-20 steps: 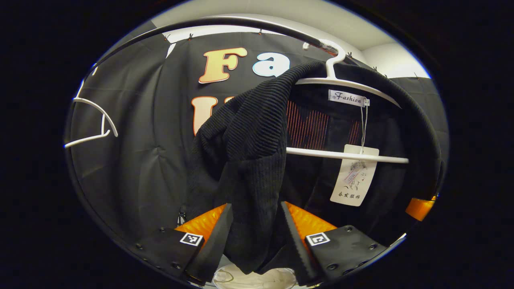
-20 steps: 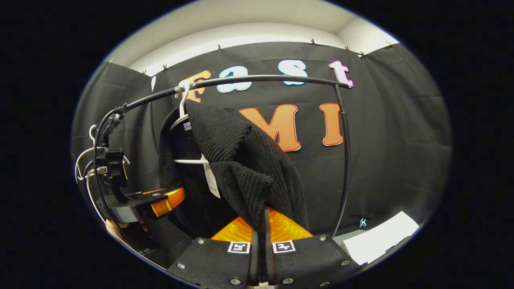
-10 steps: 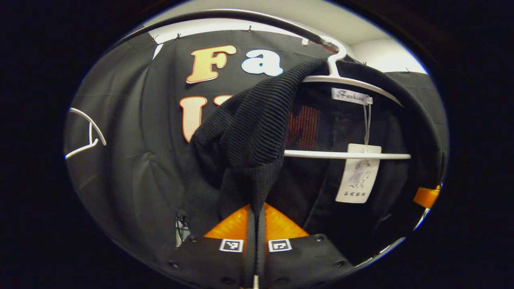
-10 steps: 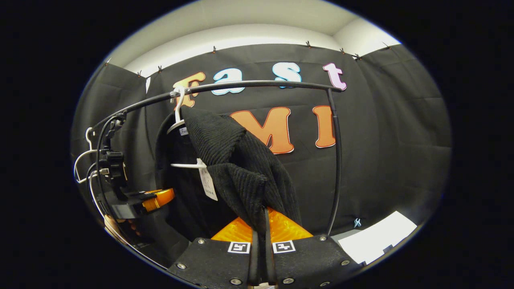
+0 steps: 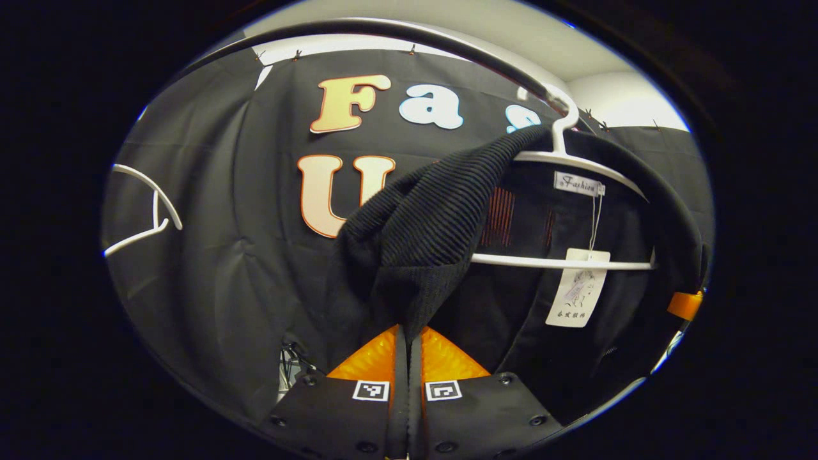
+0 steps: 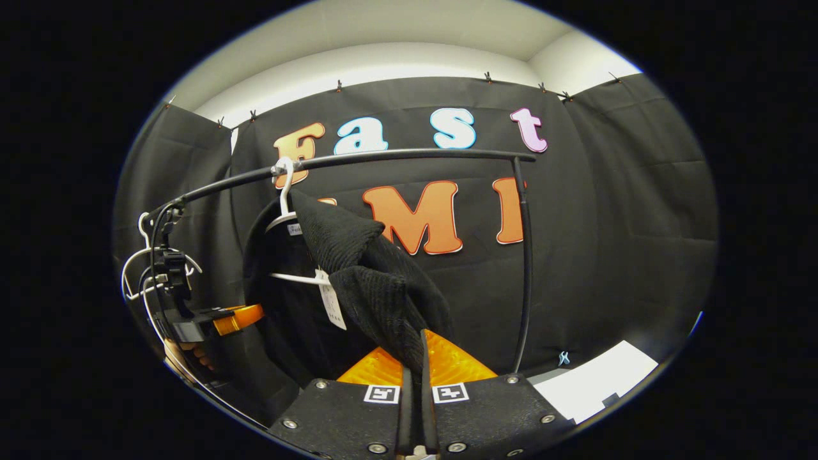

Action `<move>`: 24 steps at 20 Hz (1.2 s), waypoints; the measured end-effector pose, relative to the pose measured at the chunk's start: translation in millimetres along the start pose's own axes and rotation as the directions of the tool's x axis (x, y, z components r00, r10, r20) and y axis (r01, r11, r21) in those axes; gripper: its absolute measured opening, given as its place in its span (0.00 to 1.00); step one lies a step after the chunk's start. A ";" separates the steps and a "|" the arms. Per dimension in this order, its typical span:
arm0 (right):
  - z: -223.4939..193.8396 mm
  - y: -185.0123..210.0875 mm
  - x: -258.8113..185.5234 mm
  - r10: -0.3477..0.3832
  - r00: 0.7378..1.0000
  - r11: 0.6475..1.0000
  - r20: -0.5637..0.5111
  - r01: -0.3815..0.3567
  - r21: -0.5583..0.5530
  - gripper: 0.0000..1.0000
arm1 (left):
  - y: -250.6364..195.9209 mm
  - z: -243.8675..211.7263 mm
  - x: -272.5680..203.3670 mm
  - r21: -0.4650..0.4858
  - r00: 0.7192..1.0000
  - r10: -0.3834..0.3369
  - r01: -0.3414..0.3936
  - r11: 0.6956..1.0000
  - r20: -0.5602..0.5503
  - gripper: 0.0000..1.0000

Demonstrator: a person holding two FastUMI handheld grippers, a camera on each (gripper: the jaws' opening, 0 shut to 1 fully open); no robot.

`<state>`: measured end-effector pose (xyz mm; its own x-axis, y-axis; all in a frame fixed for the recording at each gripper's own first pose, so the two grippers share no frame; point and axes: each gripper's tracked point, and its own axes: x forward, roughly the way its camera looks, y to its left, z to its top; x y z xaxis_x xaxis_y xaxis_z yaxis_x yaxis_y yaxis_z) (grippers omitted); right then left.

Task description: Grasp the clothes on the hanger with both hands and then place them into the laundry hamper below.

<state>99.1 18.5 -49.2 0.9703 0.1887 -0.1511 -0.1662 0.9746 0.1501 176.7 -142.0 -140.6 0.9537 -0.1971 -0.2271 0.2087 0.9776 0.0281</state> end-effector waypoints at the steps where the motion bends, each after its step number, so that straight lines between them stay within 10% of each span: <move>1: 5.4 -1.9 -0.5 -0.003 1.000 1.000 0.006 0.003 0.000 0.05 | 8.4 6.1 -3.1 0.005 1.000 0.010 -0.010 1.000 0.012 0.07; 24: 98.7 -57.0 50.0 -0.001 0.993 0.998 0.121 0.008 -0.055 0.02 | 88.4 106.4 -21.7 0.029 0.948 0.195 -0.209 0.977 0.251 0.10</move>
<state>174.5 -39.5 31.2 0.9847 0.1717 -0.0315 -0.1680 0.9812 0.0952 197.5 -59.2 -29.6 0.9993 -0.0146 0.0344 0.0110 0.9946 0.1035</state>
